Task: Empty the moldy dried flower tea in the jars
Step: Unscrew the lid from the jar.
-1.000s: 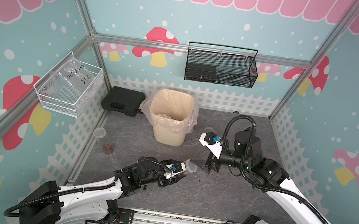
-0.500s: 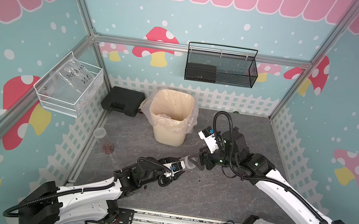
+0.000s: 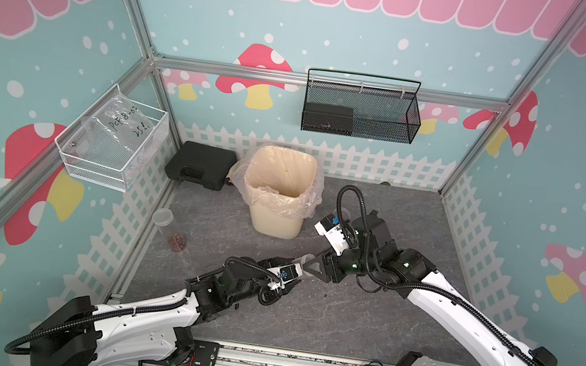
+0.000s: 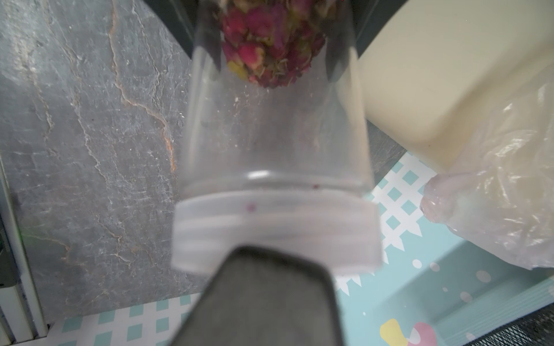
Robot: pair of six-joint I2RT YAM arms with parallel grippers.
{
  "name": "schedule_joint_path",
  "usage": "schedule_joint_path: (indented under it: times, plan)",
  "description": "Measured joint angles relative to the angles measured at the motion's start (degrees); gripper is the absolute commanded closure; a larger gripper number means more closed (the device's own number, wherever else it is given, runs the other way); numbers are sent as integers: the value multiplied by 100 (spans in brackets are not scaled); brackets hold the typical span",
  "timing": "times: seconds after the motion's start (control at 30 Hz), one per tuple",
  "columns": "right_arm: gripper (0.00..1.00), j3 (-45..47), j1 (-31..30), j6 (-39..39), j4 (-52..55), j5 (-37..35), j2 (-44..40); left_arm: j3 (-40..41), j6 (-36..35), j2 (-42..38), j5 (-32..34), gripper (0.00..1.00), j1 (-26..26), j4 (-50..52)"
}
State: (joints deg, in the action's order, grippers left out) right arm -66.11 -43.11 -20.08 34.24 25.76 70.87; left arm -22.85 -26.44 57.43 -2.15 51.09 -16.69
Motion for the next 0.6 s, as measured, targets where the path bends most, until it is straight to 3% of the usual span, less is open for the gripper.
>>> schedule_joint_path:
  times: [0.17, 0.23, 0.3, 0.43, 0.6]
  plan:
    - [62, -20, 9, 256, 48, 74, 85, 0, -17, 20, 9, 96, 0, 85]
    - [74, -96, 15, 463, 136, 94, 177, 0, -15, 37, 13, 96, -2, 120]
    - [79, -155, 15, 734, 205, 118, 247, 0, -17, 44, 17, 96, -7, 151]
    - [87, -238, 7, 1659, 411, 138, 297, 0, -22, 44, -118, 96, -9, 219]
    - [88, -267, -83, 3274, 671, 42, 245, 0, -17, 81, -518, 96, -39, 282]
